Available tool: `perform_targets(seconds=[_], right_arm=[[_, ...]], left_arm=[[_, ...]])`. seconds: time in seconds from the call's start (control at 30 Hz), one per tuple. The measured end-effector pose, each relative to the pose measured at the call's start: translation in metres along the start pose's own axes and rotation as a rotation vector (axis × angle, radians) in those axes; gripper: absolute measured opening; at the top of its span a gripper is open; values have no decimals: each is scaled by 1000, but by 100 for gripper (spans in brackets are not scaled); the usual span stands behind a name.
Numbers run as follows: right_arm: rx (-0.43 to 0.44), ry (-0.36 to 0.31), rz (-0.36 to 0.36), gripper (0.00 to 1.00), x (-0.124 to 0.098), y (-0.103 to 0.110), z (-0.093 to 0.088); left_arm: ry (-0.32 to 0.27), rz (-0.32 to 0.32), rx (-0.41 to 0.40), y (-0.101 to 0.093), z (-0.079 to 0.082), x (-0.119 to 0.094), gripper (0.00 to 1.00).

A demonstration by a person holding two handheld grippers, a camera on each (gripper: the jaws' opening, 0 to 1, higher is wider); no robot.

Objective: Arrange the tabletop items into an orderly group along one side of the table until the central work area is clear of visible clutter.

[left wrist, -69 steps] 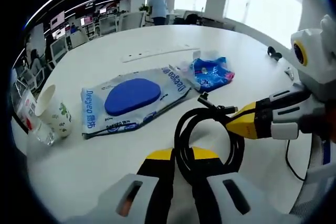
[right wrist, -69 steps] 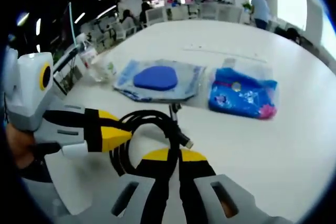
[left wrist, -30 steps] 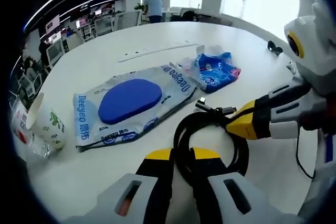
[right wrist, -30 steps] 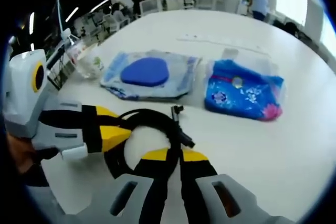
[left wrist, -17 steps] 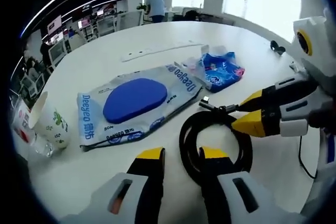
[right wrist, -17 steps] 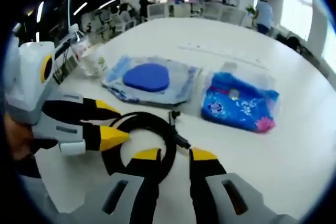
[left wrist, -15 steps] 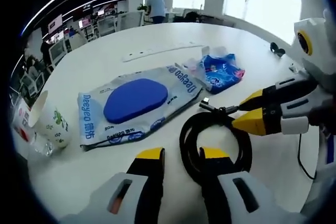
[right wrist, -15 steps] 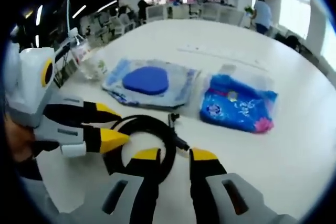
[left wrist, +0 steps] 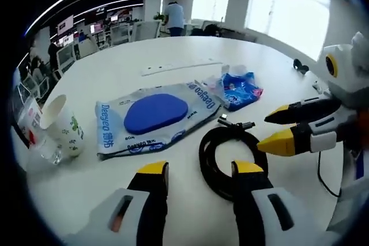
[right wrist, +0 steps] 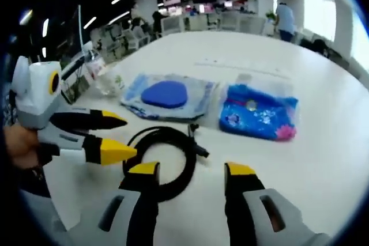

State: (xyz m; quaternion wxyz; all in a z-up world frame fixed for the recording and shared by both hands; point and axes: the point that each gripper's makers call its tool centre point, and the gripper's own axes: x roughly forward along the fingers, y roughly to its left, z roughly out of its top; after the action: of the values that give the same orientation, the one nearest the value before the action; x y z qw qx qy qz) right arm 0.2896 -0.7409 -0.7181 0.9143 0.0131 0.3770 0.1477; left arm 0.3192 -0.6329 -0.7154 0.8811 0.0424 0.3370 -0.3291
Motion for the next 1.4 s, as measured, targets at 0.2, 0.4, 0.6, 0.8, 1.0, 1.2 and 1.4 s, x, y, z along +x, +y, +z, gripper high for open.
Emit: perform_targets(seconds=[0.2,0.4,0.6,0.8,1.0,1.2,1.4], right_arm=[[8,-57,-6,47,-17,-4,-1],[23,-118,-7,52,-37,-4,-5],[37,-132,-9,58,-53,-5,-19],[33,-140,2,65,-69,-3,-32],[-2,-168,-2,67,-82,-1,-36],[-25,-196,12,74,-98,6,-38],[-36,-201,24,81,-108,12,-46]], left_arm=[[-56,12,-39,3,-1,-18,51],[-107,29,-60,2,0,-36,58],[-132,18,-42,-4,-6,-53,65],[-147,40,-17,-5,-13,-65,74],[-167,48,-19,-6,-15,-78,77],[-186,41,2,-11,-19,-95,80],[-186,56,-7,-10,-33,-108,83]])
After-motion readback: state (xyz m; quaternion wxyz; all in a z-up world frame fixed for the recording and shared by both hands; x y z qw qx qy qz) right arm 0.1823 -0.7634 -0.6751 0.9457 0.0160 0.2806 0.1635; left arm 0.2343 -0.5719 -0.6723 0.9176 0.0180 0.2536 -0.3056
